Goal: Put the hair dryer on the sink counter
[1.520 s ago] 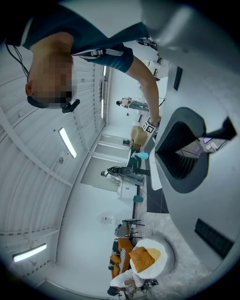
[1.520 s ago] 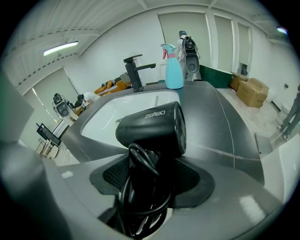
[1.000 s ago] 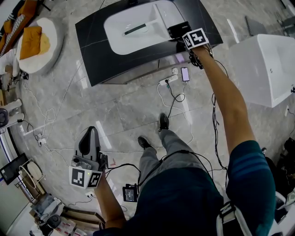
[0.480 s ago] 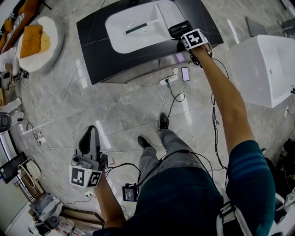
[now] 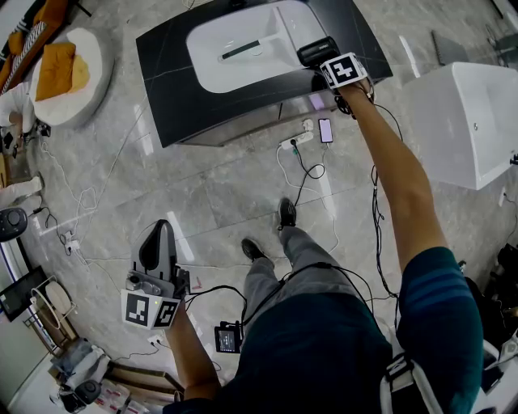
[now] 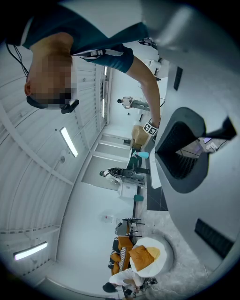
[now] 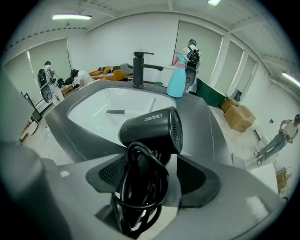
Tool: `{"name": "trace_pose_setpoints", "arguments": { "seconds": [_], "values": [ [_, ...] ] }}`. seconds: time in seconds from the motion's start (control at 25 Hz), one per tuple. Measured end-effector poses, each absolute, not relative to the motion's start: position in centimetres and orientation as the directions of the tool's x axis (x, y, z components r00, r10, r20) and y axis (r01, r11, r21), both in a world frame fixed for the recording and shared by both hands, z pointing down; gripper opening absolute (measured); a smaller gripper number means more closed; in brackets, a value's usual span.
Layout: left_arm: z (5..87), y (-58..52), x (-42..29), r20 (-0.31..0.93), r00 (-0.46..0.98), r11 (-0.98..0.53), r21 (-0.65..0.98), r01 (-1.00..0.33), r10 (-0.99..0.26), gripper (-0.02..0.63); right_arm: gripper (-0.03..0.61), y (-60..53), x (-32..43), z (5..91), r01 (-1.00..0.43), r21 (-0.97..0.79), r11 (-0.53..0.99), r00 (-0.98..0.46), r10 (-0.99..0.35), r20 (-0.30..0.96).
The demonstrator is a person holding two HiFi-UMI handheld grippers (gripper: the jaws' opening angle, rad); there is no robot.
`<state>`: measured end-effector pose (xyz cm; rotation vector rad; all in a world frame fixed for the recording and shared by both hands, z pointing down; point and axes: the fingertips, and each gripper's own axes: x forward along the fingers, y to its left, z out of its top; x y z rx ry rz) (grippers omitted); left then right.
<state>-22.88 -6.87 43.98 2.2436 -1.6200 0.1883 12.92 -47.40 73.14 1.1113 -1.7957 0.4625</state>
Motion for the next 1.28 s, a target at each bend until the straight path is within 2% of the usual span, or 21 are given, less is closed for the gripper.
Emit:
{"name": "trace_pose_setpoints", "arguments": {
  "seconds": [0.36,1.28],
  "values": [
    [43.8,-6.7,-23.3,0.313,0.334,-0.275,0.217,-0.937,-0.889,0.005,0.357,-47.6,11.3,71.8,-0.826,0.087,0.557,-0.238,-0.484,0.842],
    [41.9,-4.8,-24.8,0.283,0.342,-0.291,0.207,-0.934,-0.896,0.005,0.357,-46.6,12.5,67.6,-0.861,0.060,0.505,-0.246,-0.515,0.821]
  ]
}}
